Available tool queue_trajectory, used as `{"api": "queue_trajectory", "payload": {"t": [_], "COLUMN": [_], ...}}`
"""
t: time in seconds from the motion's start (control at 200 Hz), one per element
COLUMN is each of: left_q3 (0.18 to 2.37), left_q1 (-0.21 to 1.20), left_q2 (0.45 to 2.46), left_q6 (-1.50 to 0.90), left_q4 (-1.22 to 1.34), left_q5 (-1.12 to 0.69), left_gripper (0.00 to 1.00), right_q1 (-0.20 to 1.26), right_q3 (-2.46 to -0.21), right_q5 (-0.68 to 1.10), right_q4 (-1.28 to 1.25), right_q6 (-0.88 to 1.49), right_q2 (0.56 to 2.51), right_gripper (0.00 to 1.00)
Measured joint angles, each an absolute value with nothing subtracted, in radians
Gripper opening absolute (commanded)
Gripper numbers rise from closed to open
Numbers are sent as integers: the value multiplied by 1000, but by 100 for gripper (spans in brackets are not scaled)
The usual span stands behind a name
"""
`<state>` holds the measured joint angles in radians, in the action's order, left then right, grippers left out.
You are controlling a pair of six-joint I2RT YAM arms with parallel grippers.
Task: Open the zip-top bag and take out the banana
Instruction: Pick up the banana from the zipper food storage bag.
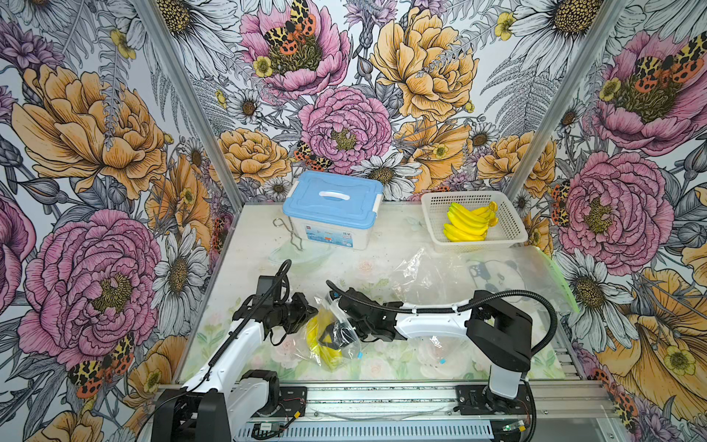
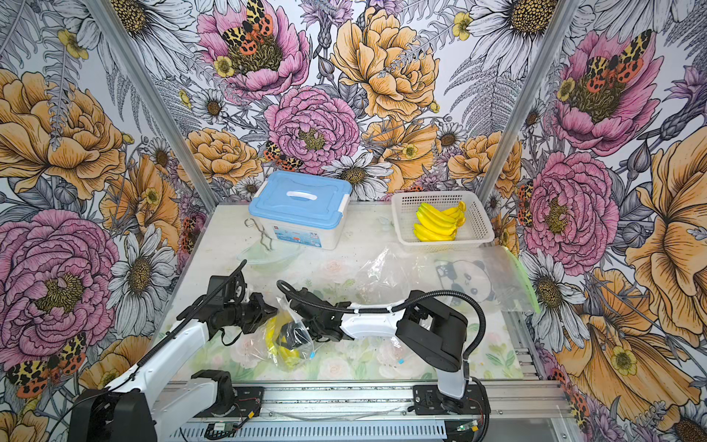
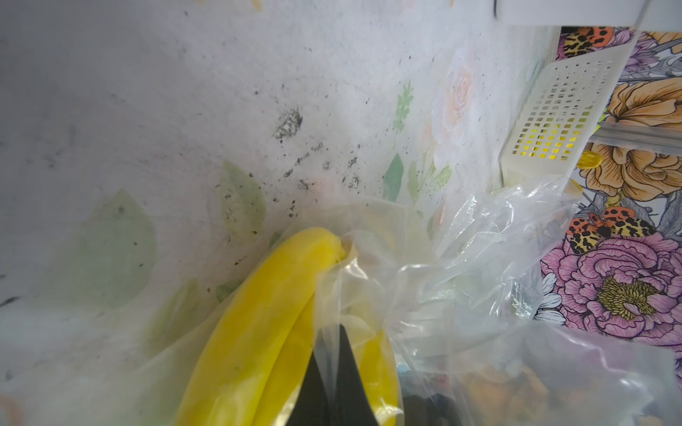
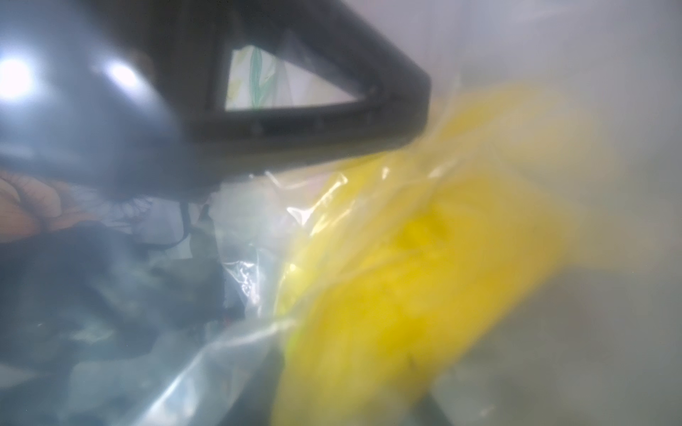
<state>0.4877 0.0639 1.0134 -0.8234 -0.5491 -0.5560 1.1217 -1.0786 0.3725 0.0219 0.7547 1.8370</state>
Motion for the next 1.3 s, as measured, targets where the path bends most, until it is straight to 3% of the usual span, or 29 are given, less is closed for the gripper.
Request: {"api": "queue_trajectory", "payload": {"t": [0.05, 0.08, 0.75, 1.301], "left_q3": [488, 488, 541, 542], "left_q1": [51, 42, -139, -163], "left_q2": [1013, 1014, 1090, 1090], "left_q6": [-821, -820, -741, -730], "left_q4": [-549, -549, -563, -579], "left_q5": [-557, -559, -639, -753], "left_gripper": [0, 0, 0, 0], "right_q1": [1121, 1120, 1068, 1054], "right_q3": [-1058, -1044, -696, -512], "right_q5": [366, 364, 244, 60], "right_q4": [21, 18, -62, -30], "right_q6": [756, 750, 795, 789], "right_q2": [1814, 1798, 1354, 985], "right_gripper": [14, 12, 13, 8]}}
